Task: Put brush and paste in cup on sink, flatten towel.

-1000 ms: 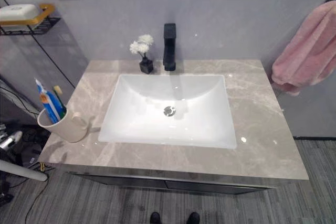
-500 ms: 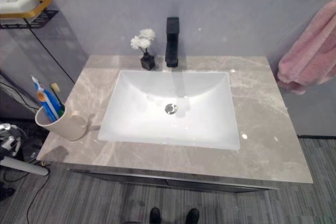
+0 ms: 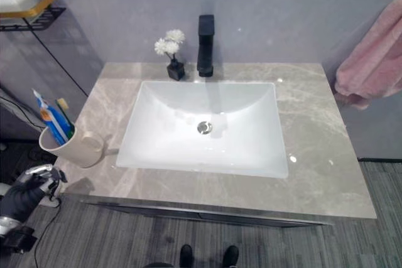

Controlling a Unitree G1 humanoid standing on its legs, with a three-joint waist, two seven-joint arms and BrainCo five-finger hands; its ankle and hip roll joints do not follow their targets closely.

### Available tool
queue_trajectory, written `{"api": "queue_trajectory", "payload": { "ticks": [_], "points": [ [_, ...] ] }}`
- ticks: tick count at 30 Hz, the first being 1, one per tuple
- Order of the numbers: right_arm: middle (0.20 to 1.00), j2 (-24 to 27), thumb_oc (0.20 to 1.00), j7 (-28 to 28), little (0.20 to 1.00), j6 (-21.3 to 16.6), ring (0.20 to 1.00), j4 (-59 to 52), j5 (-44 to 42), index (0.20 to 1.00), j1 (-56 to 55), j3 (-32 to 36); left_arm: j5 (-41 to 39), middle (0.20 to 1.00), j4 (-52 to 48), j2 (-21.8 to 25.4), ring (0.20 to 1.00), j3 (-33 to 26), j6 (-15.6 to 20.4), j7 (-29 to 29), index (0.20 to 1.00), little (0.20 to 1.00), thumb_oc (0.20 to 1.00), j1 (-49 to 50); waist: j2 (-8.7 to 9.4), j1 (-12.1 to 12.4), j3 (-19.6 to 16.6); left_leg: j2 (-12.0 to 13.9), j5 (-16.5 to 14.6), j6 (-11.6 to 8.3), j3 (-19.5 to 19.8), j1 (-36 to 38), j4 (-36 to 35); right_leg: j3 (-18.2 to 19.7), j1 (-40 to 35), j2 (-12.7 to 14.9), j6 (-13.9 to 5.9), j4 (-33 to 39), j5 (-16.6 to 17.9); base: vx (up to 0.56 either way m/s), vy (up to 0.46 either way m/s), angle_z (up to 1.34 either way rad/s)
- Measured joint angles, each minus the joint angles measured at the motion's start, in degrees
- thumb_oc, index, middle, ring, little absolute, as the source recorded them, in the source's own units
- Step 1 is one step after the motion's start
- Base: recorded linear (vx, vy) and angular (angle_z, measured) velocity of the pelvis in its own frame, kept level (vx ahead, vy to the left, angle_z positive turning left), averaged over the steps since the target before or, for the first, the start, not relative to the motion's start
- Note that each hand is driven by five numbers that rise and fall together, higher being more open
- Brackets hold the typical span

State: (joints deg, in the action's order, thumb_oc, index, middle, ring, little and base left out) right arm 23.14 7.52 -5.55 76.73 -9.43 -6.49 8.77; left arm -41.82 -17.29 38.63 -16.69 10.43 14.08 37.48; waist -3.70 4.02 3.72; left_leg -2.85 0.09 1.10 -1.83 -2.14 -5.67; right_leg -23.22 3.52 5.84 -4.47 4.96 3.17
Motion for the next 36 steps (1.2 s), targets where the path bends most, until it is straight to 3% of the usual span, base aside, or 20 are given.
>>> {"api": "queue_trajectory", "payload": {
  "ticks": [20, 36],
  "points": [
    [1.000, 0.1, 1.000, 0.5, 1.000, -0.1, 1.000, -1.3, -0.7, 1.000, 1.0, -0.1, 0.8, 0.200, 1.5, -1.1, 0.200, 0.8, -0.9, -2.8, 0.200, 0.200, 0.200, -0.8, 1.15, -0.3, 0.8, 0.0, 0.0, 0.01, -0.6, -2.2, 0.0, 0.5, 2.5, -0.1, 0.04, 0.0, 0.1, 0.00, -0.002, -0.01],
    [1.000, -0.1, 1.000, 0.5, 1.000, 0.4, 1.000, -1.5, -3.1, 1.000, 2.9, -0.1, 3.5, 0.200, 1.7, -1.1, 0.200, 0.9, -0.9, -4.1, 0.200, 0.200, 0.200, -5.4, 0.58, -0.8, 1.3, 0.0, 0.0, 0.01, -0.7, -3.3, 0.0, 0.3, 3.5, -0.1, 0.00, 0.0, 0.1, 0.03, -0.002, 0.00]
  ]
}}
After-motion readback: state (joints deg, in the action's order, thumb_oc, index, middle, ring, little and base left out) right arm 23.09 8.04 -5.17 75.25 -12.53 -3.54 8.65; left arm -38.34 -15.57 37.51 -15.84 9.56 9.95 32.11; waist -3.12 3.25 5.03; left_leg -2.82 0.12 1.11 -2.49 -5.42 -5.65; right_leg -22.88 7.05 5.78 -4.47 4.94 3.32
